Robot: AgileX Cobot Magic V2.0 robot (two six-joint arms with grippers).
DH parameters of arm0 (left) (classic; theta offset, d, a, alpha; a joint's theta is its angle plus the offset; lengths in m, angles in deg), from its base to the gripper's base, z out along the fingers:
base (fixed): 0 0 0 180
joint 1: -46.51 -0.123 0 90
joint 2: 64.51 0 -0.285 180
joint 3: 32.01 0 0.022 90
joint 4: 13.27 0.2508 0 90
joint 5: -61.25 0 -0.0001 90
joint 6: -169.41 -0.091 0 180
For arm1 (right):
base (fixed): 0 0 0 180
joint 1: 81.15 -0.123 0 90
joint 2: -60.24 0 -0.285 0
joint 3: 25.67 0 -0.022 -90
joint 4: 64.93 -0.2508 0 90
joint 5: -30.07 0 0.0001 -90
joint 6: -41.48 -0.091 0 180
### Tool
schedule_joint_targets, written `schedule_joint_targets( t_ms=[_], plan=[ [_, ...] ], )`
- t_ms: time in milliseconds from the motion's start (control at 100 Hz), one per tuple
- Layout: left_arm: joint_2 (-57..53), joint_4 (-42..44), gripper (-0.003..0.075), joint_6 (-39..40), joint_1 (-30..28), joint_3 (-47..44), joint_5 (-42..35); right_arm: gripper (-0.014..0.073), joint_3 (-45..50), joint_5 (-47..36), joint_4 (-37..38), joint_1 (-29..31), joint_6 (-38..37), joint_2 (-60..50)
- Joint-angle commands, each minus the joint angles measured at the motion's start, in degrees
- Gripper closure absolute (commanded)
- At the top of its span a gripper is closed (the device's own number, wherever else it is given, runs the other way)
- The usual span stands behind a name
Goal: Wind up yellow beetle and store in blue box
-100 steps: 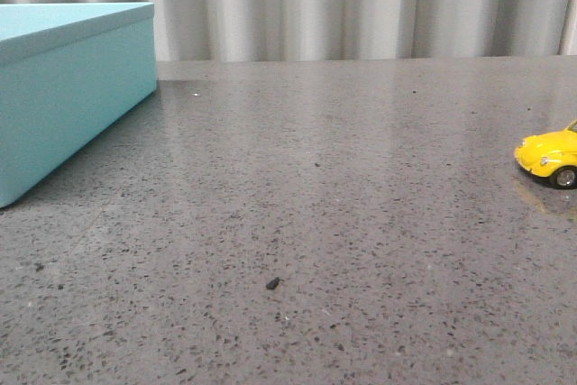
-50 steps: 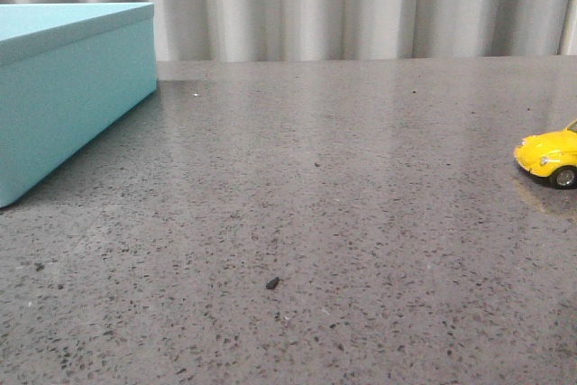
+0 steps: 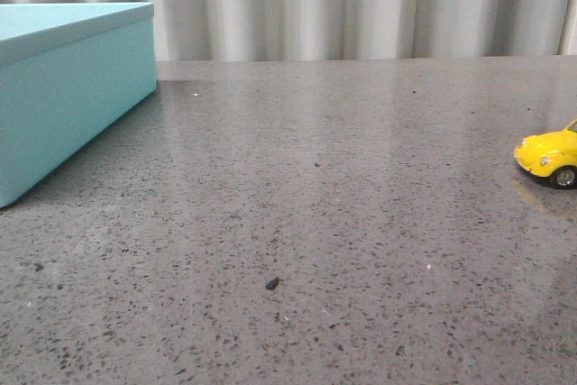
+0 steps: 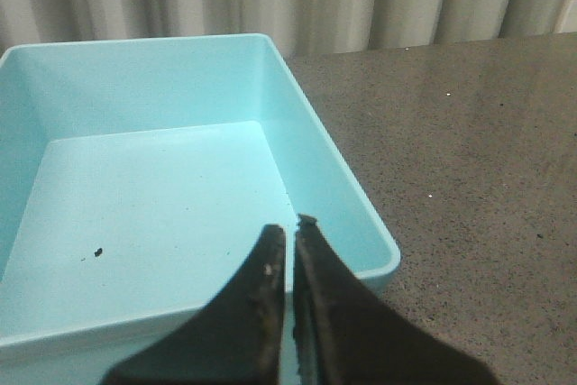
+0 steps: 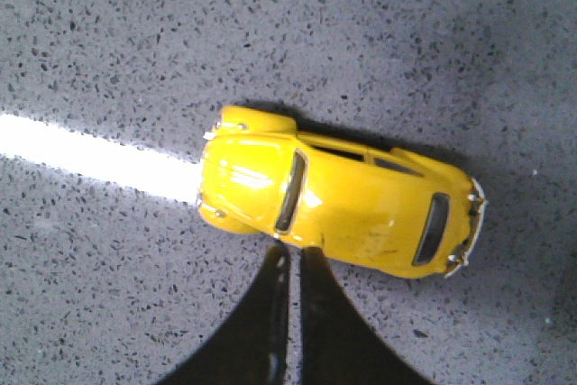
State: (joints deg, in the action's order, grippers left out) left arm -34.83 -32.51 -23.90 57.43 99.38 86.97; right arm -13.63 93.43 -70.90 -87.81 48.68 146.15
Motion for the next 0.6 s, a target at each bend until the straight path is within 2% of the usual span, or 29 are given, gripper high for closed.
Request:
schedule_joint_targets(
  t_ms=[0,590],
  plan=[
    [0.92,-1.15,0.0741,0.16,0.26,2.21,-3.74,0.0645,-1.67,-1.73,-0.06,0.35,-0.13,-0.78],
    [0.92,-1.15,0.0741,0.16,0.26,2.21,-3.74,0.0645,-1.67,-2.78,2.57,0.35,-0.52,0.54]
  ],
)
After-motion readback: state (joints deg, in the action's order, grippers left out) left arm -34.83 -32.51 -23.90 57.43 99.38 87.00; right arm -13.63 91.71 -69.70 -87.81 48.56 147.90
